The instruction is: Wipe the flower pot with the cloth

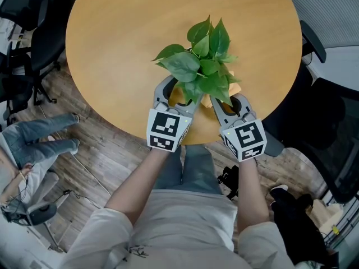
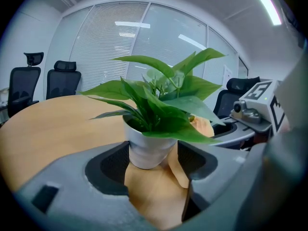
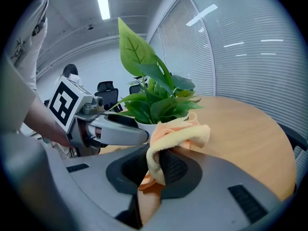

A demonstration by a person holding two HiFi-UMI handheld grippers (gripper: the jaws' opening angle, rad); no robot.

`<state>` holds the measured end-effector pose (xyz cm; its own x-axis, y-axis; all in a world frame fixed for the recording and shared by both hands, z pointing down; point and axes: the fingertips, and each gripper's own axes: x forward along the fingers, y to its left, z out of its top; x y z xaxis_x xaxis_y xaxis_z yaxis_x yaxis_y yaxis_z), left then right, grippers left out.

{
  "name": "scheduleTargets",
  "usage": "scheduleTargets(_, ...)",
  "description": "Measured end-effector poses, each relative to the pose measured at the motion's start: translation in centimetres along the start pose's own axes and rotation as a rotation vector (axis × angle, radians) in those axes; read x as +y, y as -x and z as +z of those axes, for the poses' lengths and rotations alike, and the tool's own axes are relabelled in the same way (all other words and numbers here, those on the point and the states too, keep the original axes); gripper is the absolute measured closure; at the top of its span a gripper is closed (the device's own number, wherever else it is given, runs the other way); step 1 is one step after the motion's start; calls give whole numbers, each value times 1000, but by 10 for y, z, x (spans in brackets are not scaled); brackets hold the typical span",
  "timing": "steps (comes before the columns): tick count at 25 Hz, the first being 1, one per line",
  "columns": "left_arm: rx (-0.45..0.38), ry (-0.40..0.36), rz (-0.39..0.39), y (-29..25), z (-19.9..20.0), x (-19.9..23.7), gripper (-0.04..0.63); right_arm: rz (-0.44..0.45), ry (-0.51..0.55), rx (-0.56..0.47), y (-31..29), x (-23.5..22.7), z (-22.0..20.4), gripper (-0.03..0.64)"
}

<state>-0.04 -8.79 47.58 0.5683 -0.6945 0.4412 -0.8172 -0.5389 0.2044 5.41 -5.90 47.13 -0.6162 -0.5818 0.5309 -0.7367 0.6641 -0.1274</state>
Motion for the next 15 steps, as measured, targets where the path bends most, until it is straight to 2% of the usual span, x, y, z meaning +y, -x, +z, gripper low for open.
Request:
scheduleTargets(3, 16, -45, -65, 2, -4, 0, 272, -11, -5, 0, 2, -6, -1, 566)
scheduleTargets(7, 23, -53, -202, 7, -4, 13, 236, -33, -7, -3, 6, -17, 0, 566)
scheduleTargets(12, 19, -162, -383, 6, 8, 13, 188, -41, 9, 1, 5, -19, 1, 566)
scheduleTargets(15, -10, -190, -468, 2, 16, 8, 178, -39, 27, 9, 4, -18, 1, 566)
